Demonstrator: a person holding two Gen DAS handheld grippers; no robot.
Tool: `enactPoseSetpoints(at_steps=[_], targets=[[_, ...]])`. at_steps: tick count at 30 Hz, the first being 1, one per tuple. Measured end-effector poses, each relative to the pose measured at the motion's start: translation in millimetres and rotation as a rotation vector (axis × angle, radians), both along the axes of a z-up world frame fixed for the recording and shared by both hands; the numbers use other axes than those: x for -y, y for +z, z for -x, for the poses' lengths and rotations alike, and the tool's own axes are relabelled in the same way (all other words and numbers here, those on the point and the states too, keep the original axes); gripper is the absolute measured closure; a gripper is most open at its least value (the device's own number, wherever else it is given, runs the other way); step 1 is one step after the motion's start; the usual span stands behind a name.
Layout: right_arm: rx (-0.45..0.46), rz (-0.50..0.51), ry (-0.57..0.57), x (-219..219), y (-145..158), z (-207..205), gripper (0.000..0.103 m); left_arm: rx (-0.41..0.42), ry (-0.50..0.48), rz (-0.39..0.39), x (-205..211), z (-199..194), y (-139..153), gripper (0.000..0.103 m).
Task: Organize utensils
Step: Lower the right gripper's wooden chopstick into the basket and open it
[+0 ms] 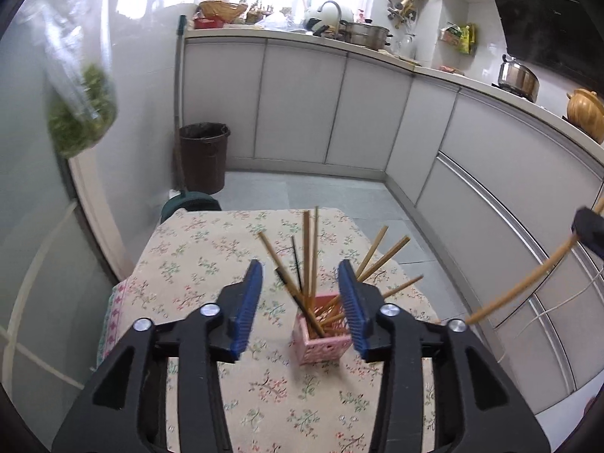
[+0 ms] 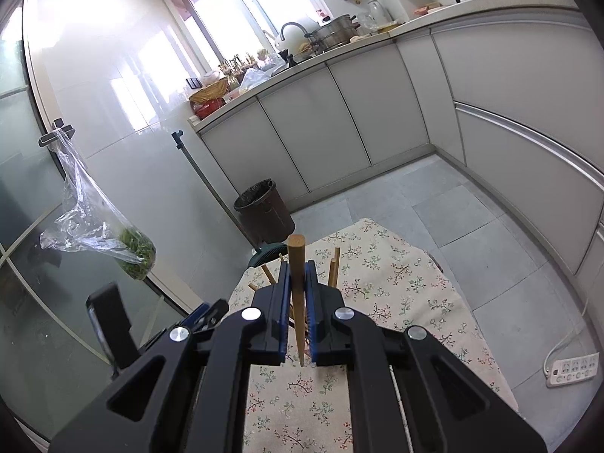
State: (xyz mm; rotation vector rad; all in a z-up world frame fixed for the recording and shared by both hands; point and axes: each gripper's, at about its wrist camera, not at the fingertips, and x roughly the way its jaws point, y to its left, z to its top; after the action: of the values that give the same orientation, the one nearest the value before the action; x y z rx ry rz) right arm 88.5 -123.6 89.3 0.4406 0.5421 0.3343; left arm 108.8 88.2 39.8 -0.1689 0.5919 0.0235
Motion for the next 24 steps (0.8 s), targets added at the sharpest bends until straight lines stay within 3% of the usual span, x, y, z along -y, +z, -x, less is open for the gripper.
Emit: enactPoseSetpoints(at_steps=[6, 10, 13, 24], targets=[[0.017, 0.004, -0.023, -6.5, 0.6, -5.6, 0.095, -0.031, 0.092, 0.001, -28.1, 19.0, -7.4, 0.054], [0.013, 0.004, -0.046, -15.6, -8.2, -20.1, 0.095, 0.000, 0.133, -0.023, -39.4, 25.8, -2.9, 0.040], [0.031, 0.039, -0.071, -26.0, -15.6, -31.5, 0.095, 0.017, 0.159, -0.056, -44.4, 27.0, -1.9, 0.039], [0.078, 0.142, -0.086, -62.4, -41.8, -74.4, 0.093, -0.053, 0.176, 0.025, -71.9, 13.8, -19.6, 0.038]])
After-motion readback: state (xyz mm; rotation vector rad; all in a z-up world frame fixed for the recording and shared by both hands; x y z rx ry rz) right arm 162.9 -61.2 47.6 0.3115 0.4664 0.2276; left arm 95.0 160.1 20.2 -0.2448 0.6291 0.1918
